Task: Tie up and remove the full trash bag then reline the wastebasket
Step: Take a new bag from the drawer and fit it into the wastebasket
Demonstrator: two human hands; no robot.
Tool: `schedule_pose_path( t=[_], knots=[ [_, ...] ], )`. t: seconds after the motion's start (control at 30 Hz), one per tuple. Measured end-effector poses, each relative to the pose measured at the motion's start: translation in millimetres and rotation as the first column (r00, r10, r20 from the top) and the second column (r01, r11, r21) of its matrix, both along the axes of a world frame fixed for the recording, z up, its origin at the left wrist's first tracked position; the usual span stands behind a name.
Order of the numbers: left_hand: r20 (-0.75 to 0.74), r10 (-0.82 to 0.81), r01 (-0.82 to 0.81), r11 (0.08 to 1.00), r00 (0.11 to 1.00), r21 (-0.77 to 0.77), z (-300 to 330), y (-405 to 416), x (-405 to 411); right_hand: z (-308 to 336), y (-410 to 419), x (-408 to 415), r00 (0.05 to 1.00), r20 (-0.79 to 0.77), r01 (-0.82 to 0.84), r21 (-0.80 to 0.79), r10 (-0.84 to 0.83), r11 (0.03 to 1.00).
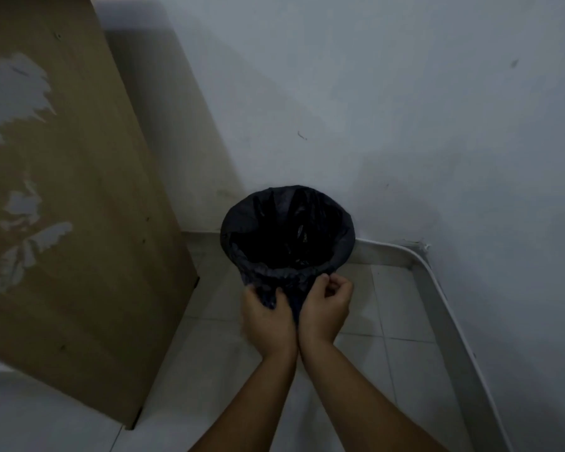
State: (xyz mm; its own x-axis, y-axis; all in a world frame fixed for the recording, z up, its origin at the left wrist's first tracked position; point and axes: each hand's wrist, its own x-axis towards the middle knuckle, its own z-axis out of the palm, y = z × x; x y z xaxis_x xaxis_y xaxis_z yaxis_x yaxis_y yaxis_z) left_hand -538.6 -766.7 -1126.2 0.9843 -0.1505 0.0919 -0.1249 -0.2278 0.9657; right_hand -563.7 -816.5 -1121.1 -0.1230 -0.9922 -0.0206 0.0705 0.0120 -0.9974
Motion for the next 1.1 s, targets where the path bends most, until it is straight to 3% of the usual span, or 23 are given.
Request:
schedule_pose_path(
  t=[0.13,0.3,0.53,0.77,0.87,1.0,1.1],
  knots=[
    [0.058,-0.195,0.198,0.979,0.979,-0.054,-5.9,15.3,-0.6,3.0,-4.2,-1.8,1.000,-0.004,0.016,0.021,-0.016,1.000],
    [0.081,-0.228,0.233,0.971,0.970,-0.059,-10.9,21.0,6.0,3.3,3.6,-2.8,0.999,-0.007,0.031,0.027,-0.031,0.999],
    [-0.215,-0.175,0.128,0.968,0.961,-0.217,2.6,24.6,5.8,2.0,22.3,-1.1,0.997,0.077,-0.013,0.057,0.009,0.998],
    [-0.155,-0.296,0.271,0.948,0.942,-0.165,16.0,20.8,-0.4,1.3,24.0,-4.3,0.996,0.087,-0.014,0.046,0.010,0.999],
    [-0.169,-0.328,0.300,0.939,0.930,-0.169,23.2,18.9,-2.4,2.5,31.3,-5.9,0.987,0.160,-0.047,0.086,0.032,0.995],
    [-0.336,-0.431,0.318,0.884,0.837,-0.342,22.3,21.0,4.4,-2.2,38.7,-4.3,0.971,0.219,-0.112,0.086,0.090,0.990],
    [-0.400,-0.482,0.356,0.866,0.780,-0.350,26.4,23.2,8.4,-4.8,34.4,-3.8,0.982,0.173,-0.090,0.071,0.077,0.993]
  ],
)
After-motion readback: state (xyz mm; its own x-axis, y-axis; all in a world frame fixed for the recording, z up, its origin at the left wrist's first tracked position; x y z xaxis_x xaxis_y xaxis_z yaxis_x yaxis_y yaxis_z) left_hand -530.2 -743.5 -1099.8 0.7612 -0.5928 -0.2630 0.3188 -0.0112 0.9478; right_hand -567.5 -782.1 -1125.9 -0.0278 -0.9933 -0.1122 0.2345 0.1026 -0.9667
